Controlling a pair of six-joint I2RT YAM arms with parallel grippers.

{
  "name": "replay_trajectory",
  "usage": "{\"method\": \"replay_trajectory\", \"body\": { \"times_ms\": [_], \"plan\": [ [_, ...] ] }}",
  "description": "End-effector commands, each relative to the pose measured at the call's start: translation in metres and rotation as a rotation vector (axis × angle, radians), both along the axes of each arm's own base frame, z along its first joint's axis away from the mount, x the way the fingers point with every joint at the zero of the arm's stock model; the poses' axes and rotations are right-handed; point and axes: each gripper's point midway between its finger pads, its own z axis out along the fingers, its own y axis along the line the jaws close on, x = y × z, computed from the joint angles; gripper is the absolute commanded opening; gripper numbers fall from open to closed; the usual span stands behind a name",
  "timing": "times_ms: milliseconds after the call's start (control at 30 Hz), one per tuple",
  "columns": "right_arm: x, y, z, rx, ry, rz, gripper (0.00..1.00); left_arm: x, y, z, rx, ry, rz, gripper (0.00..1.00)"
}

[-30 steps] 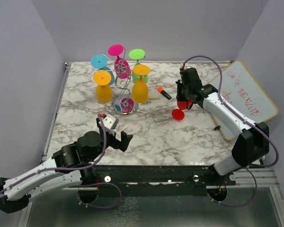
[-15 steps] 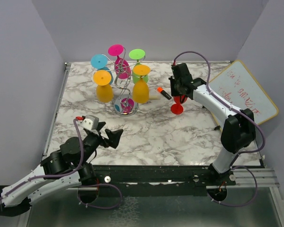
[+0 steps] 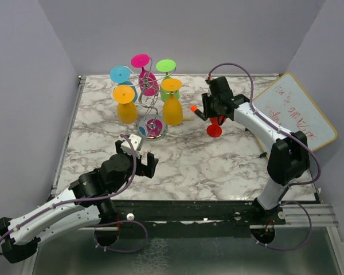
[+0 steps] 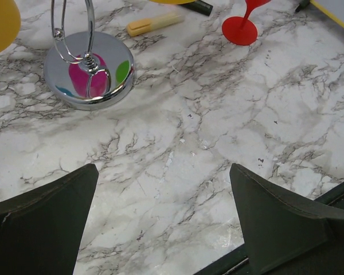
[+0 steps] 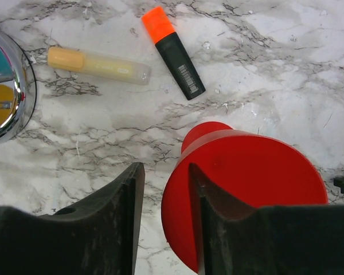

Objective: Take the wine glass off the wine glass rack
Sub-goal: Place the wine glass at the center of the board.

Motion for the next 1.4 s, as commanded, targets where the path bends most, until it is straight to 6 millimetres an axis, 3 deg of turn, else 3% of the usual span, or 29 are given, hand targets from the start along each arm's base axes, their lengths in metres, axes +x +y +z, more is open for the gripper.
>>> {"method": "replay_trajectory", "body": {
  "times_ms": [0,267,533,700,800,1100,1367],
  "plan": [
    [-0.004,0.003,0.014,0.015,-0.011,0.033,0.44,-0.002,0.001,0.015,-0.047,-0.008,-0.006,0.99],
    [-0.006,0.001,0.032,0.023,-0.046,0.038,0.45,0.001,0.005,0.015,-0.052,-0.009,0.012,0.99],
    [0.01,-0.004,0.022,-0.026,-0.072,0.008,0.11,0.002,0.004,0.014,-0.048,-0.003,0.011,0.99],
    [0.025,0.0,0.027,-0.028,-0.109,0.001,0.02,0.002,0.005,0.014,-0.052,-0.006,0.015,0.99],
    [0.032,0.005,0.028,-0.023,-0.121,0.017,0.02,0.003,0.006,0.015,-0.053,-0.008,0.017,0.99],
    [0.041,0.013,0.007,-0.064,-0.037,0.049,0.02,0.004,0.006,0.014,-0.049,-0.005,0.022,0.99],
    [0.032,0.016,0.012,-0.049,-0.013,0.084,0.18,0.006,0.006,0.011,-0.045,0.004,0.027,0.99]
  ]
}}
